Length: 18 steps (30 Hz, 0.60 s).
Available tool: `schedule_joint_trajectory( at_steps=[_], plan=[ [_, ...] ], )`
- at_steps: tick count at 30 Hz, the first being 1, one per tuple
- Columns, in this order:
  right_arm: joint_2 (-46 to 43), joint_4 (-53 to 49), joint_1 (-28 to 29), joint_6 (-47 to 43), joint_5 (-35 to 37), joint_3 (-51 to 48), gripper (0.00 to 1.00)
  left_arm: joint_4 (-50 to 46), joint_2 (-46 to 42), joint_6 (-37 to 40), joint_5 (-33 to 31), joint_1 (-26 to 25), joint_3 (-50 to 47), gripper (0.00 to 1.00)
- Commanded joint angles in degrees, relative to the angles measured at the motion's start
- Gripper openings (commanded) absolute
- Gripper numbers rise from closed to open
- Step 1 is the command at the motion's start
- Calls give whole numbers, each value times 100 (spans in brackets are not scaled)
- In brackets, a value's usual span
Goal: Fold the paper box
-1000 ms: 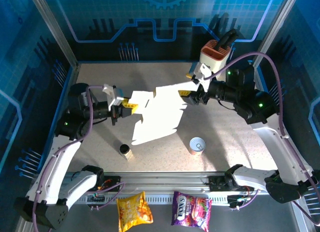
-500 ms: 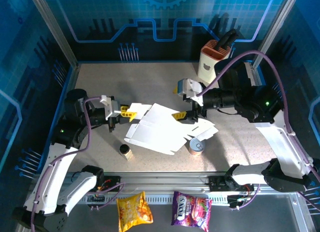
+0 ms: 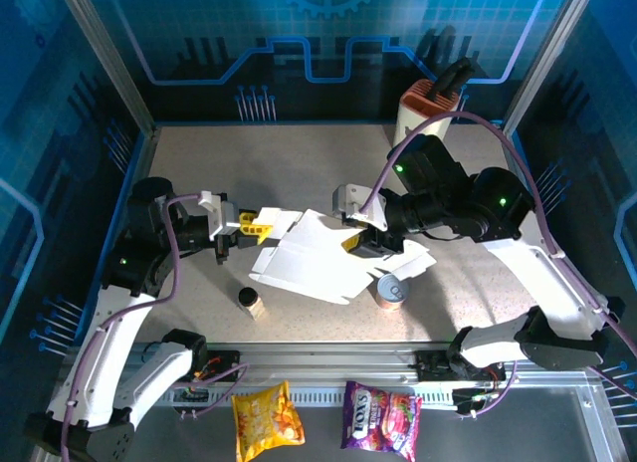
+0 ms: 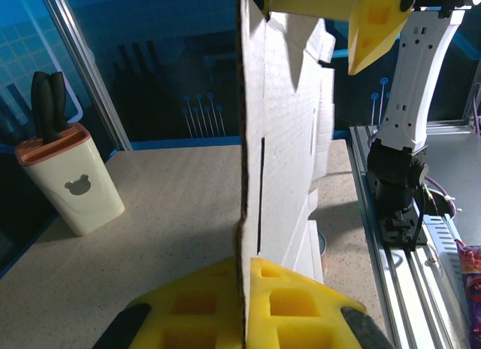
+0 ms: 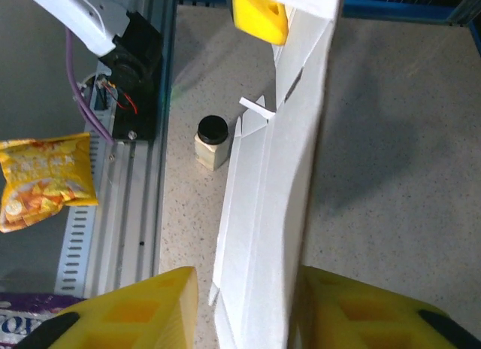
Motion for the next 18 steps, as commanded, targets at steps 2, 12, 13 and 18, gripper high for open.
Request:
schedule_joint_trajectory(
  at_steps=[2, 12, 13, 18],
  plan=[
    [9, -272, 80, 77, 69, 210, 32, 90, -72, 238, 239, -53, -8, 0],
    [114, -540, 79, 217, 22, 395, 13, 185, -73, 257, 214, -53, -57, 0],
    [123, -557, 85, 217, 15, 394, 12, 197, -63, 260, 218, -49, -49, 0],
    [159, -544, 78, 272, 15, 453, 12, 202, -67, 248, 226, -54, -51, 0]
  ],
)
